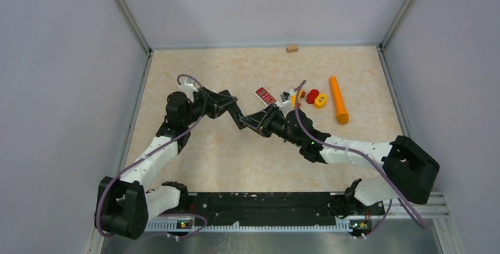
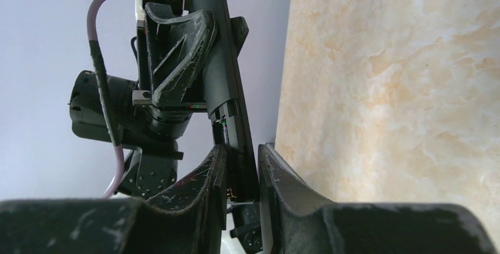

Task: Load the batteries into the remote control
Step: Load the battery into the remote control.

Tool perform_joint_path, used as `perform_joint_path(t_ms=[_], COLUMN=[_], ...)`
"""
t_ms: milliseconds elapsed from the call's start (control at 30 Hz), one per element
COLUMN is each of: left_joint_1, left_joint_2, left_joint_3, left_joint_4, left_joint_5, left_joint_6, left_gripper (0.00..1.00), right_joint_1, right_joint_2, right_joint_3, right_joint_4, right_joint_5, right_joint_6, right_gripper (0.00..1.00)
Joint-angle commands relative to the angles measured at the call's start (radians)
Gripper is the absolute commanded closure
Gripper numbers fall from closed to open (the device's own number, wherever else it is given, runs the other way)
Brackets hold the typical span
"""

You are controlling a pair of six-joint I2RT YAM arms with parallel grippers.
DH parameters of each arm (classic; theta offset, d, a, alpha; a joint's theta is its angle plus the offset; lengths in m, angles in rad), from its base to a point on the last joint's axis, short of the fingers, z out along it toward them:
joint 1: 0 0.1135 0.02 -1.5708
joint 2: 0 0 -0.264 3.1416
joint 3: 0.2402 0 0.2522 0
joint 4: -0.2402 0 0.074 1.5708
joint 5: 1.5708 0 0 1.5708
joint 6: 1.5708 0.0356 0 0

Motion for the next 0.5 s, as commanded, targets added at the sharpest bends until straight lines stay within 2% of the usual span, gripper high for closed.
perform_joint_path(t_ms=[0, 133, 167, 300, 400, 467], left_joint_1=[-0.021, -0.013, -0.009, 0.005, 0.007, 0.007], left_joint_2=[-0.082, -0.098, -0.100, -0.110, -0.117, -0.122], left_joint_3=[0.023, 0.048, 0.050, 0.043, 0.034, 0.036], left_joint_4=[0.078, 0.004, -0.005, 0.011, 0.078, 0.119], left_joint_5=[0.095, 0.083, 0.081, 0.084, 0.088, 0.096], left_joint_6=[0.051, 0.175, 0.205, 0.315, 0.347, 0.379], left_gripper=[1.00, 1.00, 1.00, 1.00, 1.00, 1.00], right_joint_1=[0.002, -0.008, -0.012, -0.037, -0.046, -0.050], right_joint_2=[0.042, 0.014, 0.000, -0.075, -0.139, -0.186], right_joint_3=[-0.027, -0.080, -0.148, -0.151, -0.187, -0.200], right_joint_4=[0.086, 0.149, 0.162, 0.258, 0.359, 0.369], right_joint_5=[-0.016, -0.025, -0.028, -0.070, -0.141, -0.160], right_joint_6=[0.010, -0.009, -0.015, -0.086, -0.167, -0.214], right_gripper=[0.77, 0.58, 0.53, 0.34, 0.27, 0.25])
